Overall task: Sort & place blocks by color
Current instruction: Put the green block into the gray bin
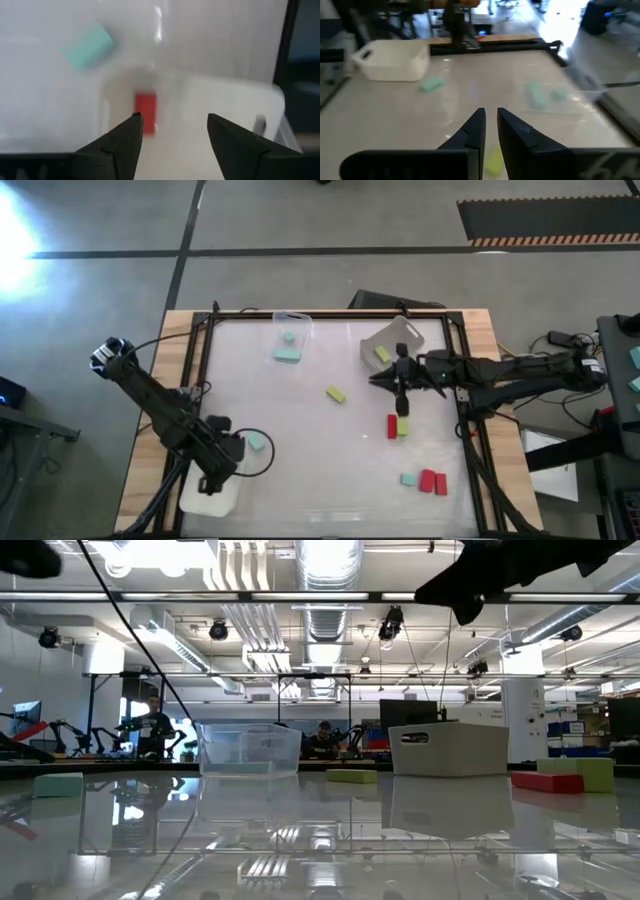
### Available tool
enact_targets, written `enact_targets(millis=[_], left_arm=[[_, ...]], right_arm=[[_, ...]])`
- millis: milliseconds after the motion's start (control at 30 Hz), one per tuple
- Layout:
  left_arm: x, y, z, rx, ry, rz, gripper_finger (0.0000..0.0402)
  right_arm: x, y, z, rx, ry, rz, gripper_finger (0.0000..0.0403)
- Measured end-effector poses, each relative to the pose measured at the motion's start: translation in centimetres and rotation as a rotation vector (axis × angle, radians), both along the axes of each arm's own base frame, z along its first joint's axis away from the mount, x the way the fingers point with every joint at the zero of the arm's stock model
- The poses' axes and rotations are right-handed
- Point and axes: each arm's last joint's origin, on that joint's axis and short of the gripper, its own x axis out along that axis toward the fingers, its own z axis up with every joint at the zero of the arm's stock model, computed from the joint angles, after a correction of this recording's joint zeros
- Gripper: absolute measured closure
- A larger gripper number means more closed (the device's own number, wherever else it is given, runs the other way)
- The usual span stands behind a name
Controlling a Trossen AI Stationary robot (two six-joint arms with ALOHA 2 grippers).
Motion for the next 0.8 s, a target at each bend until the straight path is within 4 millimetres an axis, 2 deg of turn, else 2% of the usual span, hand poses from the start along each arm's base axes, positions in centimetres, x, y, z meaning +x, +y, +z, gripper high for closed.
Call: enact_targets(millis=[133,333,533,667,800], left_arm=[[1.3,0.8,2.2,0.080,-0.166,-0.001,0.0197],[3.4,2.4,4.4,0.307,-0.408,-0.132,0.0197],[6.3,3.6,3.8,0.365,-0.596,-0.261,0.0197],[8.2,4.1,2.9,0.339,-0.743,-0.343,0.0197],[9.0,4.4,1.9,0.337,-0.845,-0.352,0.0197]], right_arm=[[0.0,2.1,0.1,0.072,-0.005,0.066,0.0365],[-0.2,5.1,0.5,0.119,-0.015,0.051,0.0365],[0.6,7.4,0.2,0.112,0.013,0.024,0.0365],[2.1,8.1,-0.3,0.074,0.050,-0.008,0.0365],[3.6,8.6,-1.0,0.049,0.092,-0.025,0.0365]])
